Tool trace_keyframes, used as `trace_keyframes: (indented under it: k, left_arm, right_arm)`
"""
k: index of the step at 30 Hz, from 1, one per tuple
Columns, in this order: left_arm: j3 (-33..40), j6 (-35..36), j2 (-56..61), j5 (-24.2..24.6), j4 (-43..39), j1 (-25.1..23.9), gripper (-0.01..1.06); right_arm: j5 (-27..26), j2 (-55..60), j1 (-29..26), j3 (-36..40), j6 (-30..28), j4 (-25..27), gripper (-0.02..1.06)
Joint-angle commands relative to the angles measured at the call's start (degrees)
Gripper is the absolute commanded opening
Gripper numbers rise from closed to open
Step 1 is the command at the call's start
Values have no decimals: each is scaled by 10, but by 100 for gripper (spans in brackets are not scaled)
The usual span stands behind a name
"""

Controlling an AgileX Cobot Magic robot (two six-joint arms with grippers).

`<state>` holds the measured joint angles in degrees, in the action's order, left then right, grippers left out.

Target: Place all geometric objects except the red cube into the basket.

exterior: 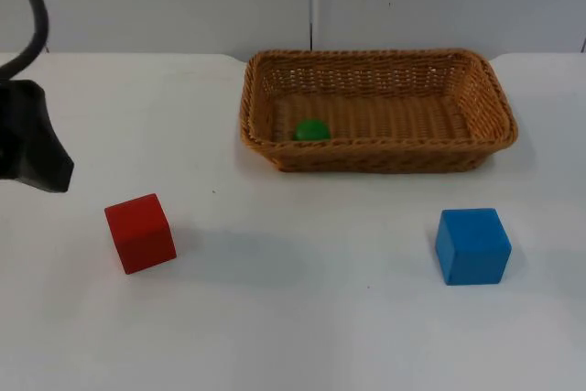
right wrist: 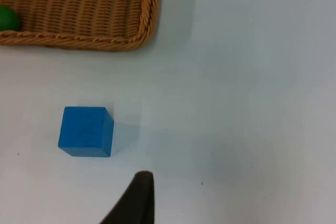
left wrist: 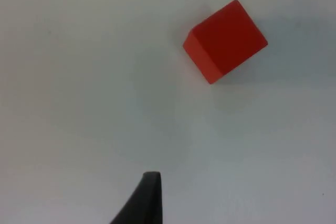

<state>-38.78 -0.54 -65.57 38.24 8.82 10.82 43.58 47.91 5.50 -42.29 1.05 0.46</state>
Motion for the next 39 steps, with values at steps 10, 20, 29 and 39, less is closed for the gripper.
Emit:
trace_keyframes:
  k: [10, 20, 29, 39]
  left_arm:
    - [3, 5, 15, 9, -6, -2, 105]
    - [3, 5, 15, 19, -21, -2, 105]
    - [3, 5, 15, 18, -21, -2, 105]
    - [3, 5, 15, 18, -21, -2, 105]
  right_arm:
    - [15, 6, -2, 1, -38, 16, 105]
    - [23, 151, -1, 0, -98, 119, 105]
    - [3, 292, 128, -44, -25, 70, 105]
    - [-80, 479, 283, -145, 288, -144, 105]
